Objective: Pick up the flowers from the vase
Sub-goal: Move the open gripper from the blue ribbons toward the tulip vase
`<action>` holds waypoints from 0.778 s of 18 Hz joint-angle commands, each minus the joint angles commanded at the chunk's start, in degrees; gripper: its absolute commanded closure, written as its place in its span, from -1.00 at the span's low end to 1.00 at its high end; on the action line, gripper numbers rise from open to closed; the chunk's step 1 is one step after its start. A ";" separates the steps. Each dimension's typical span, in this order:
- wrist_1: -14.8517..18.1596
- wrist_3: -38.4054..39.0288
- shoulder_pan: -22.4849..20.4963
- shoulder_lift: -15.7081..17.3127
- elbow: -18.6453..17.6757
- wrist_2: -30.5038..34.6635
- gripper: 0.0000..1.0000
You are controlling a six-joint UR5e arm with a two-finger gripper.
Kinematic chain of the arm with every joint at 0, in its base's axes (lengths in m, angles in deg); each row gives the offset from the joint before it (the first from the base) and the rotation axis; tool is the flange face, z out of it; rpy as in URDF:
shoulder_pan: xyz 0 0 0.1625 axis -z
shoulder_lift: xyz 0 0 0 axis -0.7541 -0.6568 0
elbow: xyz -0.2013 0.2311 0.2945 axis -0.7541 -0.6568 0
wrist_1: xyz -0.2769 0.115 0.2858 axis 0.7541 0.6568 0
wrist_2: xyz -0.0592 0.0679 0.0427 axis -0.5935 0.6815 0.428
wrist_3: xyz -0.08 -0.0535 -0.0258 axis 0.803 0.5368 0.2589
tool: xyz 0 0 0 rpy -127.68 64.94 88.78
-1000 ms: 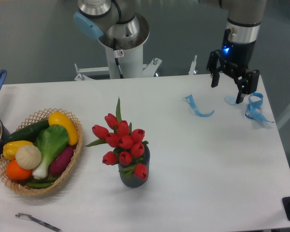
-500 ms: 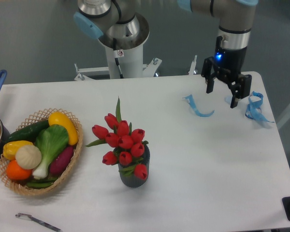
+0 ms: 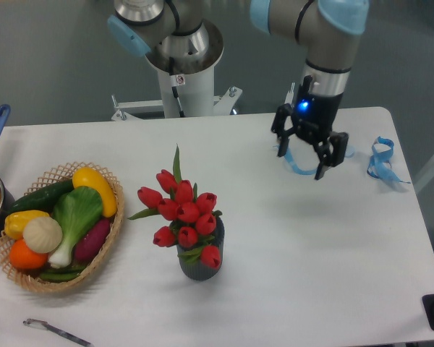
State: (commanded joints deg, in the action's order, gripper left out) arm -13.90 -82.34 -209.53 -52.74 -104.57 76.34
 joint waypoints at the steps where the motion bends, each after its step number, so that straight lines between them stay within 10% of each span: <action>1: 0.00 0.88 0.18 -0.09 -0.09 -2.28 -1.00; 14: -1.58 2.30 2.73 -2.90 -1.76 -18.82 -1.00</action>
State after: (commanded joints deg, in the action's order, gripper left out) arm -15.48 -80.04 -206.80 -55.64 -106.33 57.51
